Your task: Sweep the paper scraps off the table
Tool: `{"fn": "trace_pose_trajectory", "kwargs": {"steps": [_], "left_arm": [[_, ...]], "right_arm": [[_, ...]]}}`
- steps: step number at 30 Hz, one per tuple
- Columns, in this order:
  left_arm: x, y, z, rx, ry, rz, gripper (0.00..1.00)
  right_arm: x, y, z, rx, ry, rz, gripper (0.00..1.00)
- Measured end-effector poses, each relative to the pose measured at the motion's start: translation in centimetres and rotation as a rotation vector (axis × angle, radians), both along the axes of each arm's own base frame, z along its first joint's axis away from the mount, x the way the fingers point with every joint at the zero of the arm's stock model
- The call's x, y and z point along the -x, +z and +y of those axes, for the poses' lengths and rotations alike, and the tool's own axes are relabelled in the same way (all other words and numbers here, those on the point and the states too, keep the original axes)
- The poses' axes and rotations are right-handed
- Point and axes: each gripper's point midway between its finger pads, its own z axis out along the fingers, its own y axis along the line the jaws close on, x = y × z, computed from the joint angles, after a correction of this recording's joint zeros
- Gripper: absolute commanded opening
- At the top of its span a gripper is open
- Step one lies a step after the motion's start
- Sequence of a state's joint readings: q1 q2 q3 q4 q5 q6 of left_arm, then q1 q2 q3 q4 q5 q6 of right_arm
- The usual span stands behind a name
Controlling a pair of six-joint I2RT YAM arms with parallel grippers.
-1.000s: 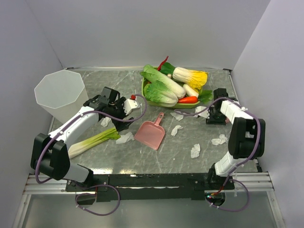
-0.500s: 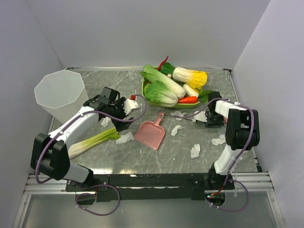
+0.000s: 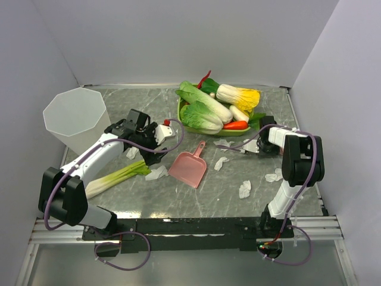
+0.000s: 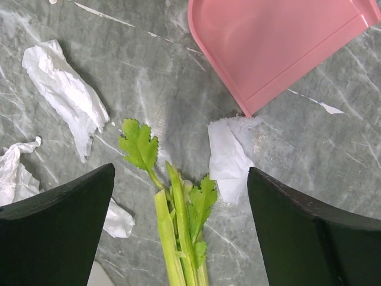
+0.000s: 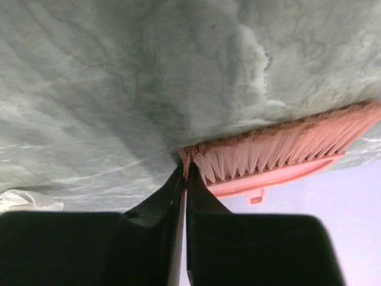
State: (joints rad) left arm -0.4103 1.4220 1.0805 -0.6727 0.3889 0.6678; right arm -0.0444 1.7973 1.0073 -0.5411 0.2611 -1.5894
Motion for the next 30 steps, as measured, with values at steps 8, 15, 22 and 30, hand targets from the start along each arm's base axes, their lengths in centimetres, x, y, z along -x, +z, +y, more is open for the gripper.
{"fn": "trace_pose_trajectory", "kwargs": {"steps": [8,15,22,30], "left_arm": [[-0.2,1.1,-0.3,0.018,-0.009,-0.025,0.96],[0.5,1.7,-0.6,0.044,-0.034,-0.044,0.96],[1.7,0.9,-0.7,0.035,-0.073,-0.016,0.93],[4.5,2.9,-2.9,0.146,-0.264,-0.096,0.93]], "right_arm": [[2.0,4.4,6.9,-0.188,0.054,-0.054,0.00],[7.0,8.9,16.9,-0.440,0.173,0.010,0.00],[11.0,8.2,20.1,-0.525,0.102,0.152,0.00],[11.0,13.0,25.5,-0.648,0.127,0.151,0.00]]}}
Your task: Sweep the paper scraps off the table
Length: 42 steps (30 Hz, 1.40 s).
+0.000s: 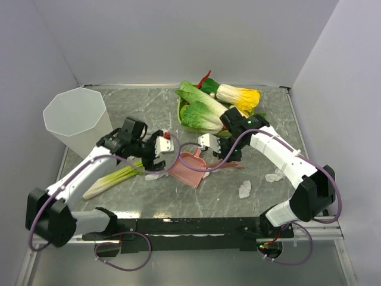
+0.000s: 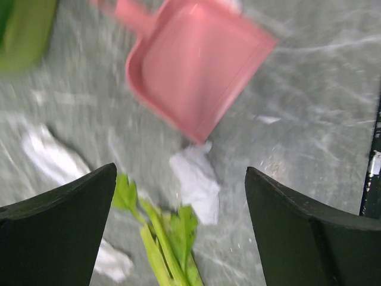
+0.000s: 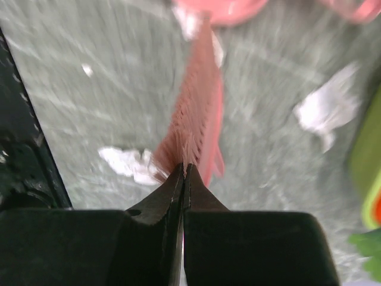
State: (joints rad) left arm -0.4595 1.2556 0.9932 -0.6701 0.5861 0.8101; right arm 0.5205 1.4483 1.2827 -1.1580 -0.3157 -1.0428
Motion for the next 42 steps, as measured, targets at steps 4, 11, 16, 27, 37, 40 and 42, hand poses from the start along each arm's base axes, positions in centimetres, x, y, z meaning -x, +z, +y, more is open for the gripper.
{"fn": "trace_pose_trajectory", "kwargs": {"steps": [4,11,16,27,37,40,42], "left_arm": [[1.9,2.2,-2.1,0.097,-0.144,-0.136,0.94],[1.1,2.7,-4.1,0.139,-0.293,-0.262,0.94],[-1.7,4.9,-6.6,0.181,-0.315,-0.253,0.91],[-3.4,10.3,-9.6,0.333,-0.264,-0.301,0.83],[-4.1,11.1,-11.0,0.306,-0.315,-0.232,0.19],[-4.6,10.6,-11.3,0.275,-0.323,-0.185,0.05],[-4.6,10.1,-11.0,0.256,-0.320,-0.160,0.01]], "right_arm": [[0.0,2.7,2.1,-0.054,0.012,0.008,0.00],[-1.4,6.8,4.2,-0.118,-0.033,0.013,0.00],[-3.7,9.9,6.4,-0.191,-0.046,-0.038,0.00],[-3.1,10.4,9.5,-0.290,-0.089,0.079,0.00],[-3.1,13.4,11.7,-0.391,-0.064,0.059,0.00],[-4.0,13.2,12.6,-0.405,-0.084,0.073,0.33],[-4.3,12.9,12.6,-0.405,-0.136,0.094,0.59]]}}
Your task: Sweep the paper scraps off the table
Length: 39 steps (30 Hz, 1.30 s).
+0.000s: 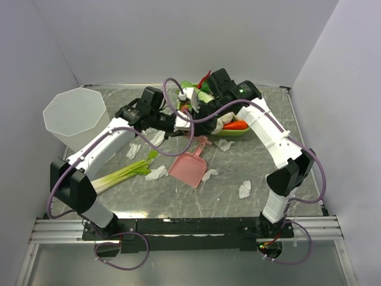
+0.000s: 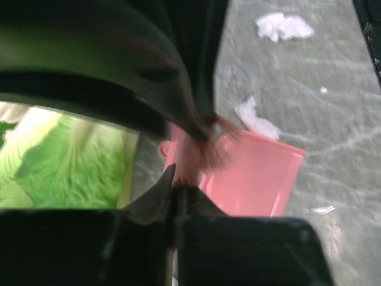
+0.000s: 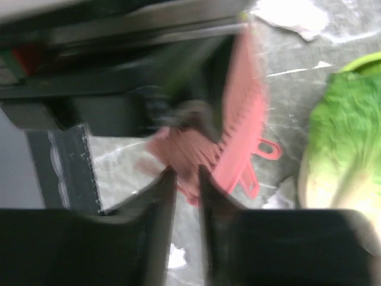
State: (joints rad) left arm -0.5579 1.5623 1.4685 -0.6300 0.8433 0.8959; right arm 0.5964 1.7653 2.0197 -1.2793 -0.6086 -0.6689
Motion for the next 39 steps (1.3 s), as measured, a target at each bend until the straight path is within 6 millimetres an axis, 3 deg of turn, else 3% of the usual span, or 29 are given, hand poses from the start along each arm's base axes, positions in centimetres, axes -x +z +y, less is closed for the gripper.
{"fn": "trace_pose_trajectory", "kwargs": {"steps": [1,3,5,8,11,13,18,23,26,28,29,31,32,33,36,39], "left_arm": [[0.0,-0.2,0.2,-0.008,0.002,0.007,0.01],[0.4,-0.3,0.4,-0.006,0.002,0.027,0.01],[0.9,0.1,0.5,0.019,0.013,0.053,0.01],[0.8,1.5,1.4,0.079,0.059,0.122,0.01],[-0.3,3.9,2.7,0.176,0.117,0.204,0.01],[-0.6,5.1,3.4,0.227,0.136,0.269,0.01],[0.4,8.9,4.3,0.327,0.097,0.438,0.01],[2.4,10.4,4.8,0.382,0.050,0.570,0.01],[2.6,10.9,5.1,0.392,0.042,0.606,0.01],[2.5,11.3,5.4,0.399,0.044,0.621,0.01],[2.4,11.5,5.6,0.403,0.046,0.624,0.01],[2.2,11.7,5.8,0.412,0.053,0.629,0.01],[2.2,11.7,6.0,0.413,0.055,0.638,0.03],[2.1,11.8,6.1,0.414,0.057,0.643,0.24],[1.5,11.6,6.3,0.418,0.083,0.621,0.58],[1.2,10.7,6.5,0.385,0.113,0.550,0.67]], "right_arm": [[-0.5,0.1,0.0,-0.009,-0.038,0.007,0.85],[-2.0,0.7,-0.1,-0.060,-0.124,0.023,1.00],[-3.7,1.4,-1.1,-0.131,-0.209,0.049,1.00],[-5.8,2.1,-4.5,-0.271,-0.345,0.070,1.00],[-6.1,2.2,-8.0,-0.349,-0.439,0.030,1.00],[-4.8,2.8,-7.9,-0.400,-0.420,0.001,1.00],[-2.6,4.8,-5.4,-0.529,-0.328,-0.022,1.00],[-1.0,4.8,-3.2,-0.553,-0.237,-0.008,0.98],[0.0,4.3,-2.0,-0.544,-0.185,-0.006,0.90],[0.6,3.7,-1.5,-0.534,-0.160,0.001,0.74],[0.8,3.5,-1.4,-0.530,-0.153,0.004,0.57],[0.7,3.3,-1.4,-0.525,-0.147,-0.002,0.34],[0.7,3.2,-1.5,-0.520,-0.144,-0.001,0.05],[0.8,2.9,-1.5,-0.512,-0.139,0.005,0.00],[1.5,2.1,-1.6,-0.486,-0.102,0.020,0.00],[1.5,1.2,-2.3,-0.412,-0.084,-0.008,0.00]]}}
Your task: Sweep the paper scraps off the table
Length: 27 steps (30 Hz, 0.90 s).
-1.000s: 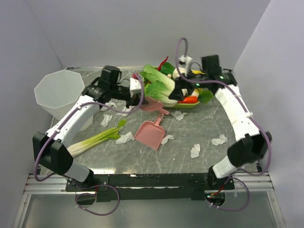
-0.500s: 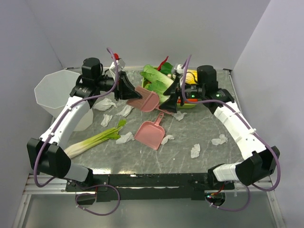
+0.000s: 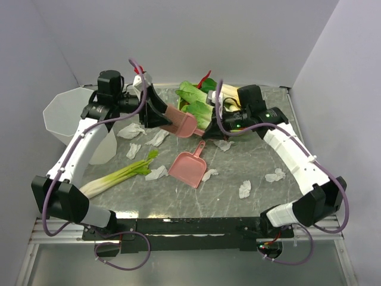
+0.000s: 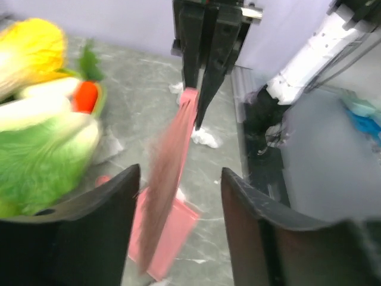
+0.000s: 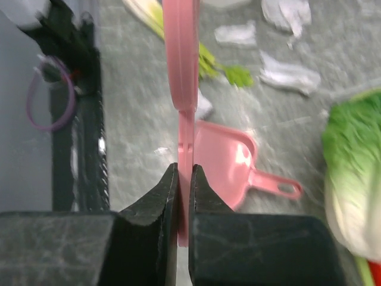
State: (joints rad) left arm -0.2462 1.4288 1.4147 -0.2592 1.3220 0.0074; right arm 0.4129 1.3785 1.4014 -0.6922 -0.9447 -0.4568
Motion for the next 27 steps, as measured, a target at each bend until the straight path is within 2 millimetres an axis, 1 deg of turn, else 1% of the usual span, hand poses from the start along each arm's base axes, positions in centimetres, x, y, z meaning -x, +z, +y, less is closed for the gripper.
{"fn": "trace_pose_trajectory", "kwargs": {"steps": [2,5,7,8,10,13,17,19,20,22,24,25,26,27], "left_arm": [[-0.2,-0.1,0.1,-0.052,0.029,-0.084,0.70],[-0.2,0.7,-0.2,-0.160,0.030,-0.295,0.73],[0.2,1.0,-0.6,-0.225,0.003,-0.435,0.73],[0.5,0.8,-0.8,-0.254,-0.014,-0.485,0.73],[1.1,-0.1,-1.0,-0.298,-0.045,-0.535,0.72],[1.4,-2.5,-1.3,-0.380,-0.080,-0.587,0.71],[2.0,-5.8,-1.9,-0.464,-0.121,-0.603,0.70],[2.0,-6.6,-2.1,-0.489,-0.123,-0.628,0.69],[2.0,-6.9,-2.3,-0.498,-0.121,-0.640,0.66],[2.0,-7.0,-2.4,-0.509,-0.118,-0.657,0.60],[1.9,-6.9,-2.6,-0.514,-0.114,-0.677,0.44],[1.9,-6.9,-2.7,-0.514,-0.111,-0.679,0.35],[1.9,-6.8,-2.9,-0.512,-0.110,-0.683,0.15],[1.9,-6.7,-3.0,-0.509,-0.109,-0.690,0.07]], "right_arm": [[-0.6,-0.6,-0.5,0.074,0.007,-0.039,0.00],[-1.5,-1.4,-1.0,0.190,0.027,-0.113,0.00],[-1.6,-2.0,-1.1,0.254,0.049,-0.145,0.00],[-1.5,-2.5,-1.1,0.292,0.062,-0.155,0.00],[-1.5,-3.0,-1.0,0.337,0.082,-0.162,0.00],[-1.5,-3.7,-0.8,0.366,0.090,-0.150,0.00],[-1.5,-3.3,-0.6,0.372,0.087,-0.157,0.00],[-1.2,-3.3,-0.5,0.379,0.098,-0.159,0.00],[-1.1,-3.4,-0.4,0.381,0.105,-0.163,0.00],[-0.8,-3.4,-0.1,0.385,0.120,-0.170,0.00],[-0.5,-3.4,0.1,0.387,0.133,-0.177,0.00],[-0.5,-3.4,0.1,0.387,0.138,-0.179,0.00],[-0.4,-3.4,0.2,0.387,0.139,-0.180,0.01],[-0.4,-3.4,0.2,0.386,0.141,-0.179,0.02]]}}
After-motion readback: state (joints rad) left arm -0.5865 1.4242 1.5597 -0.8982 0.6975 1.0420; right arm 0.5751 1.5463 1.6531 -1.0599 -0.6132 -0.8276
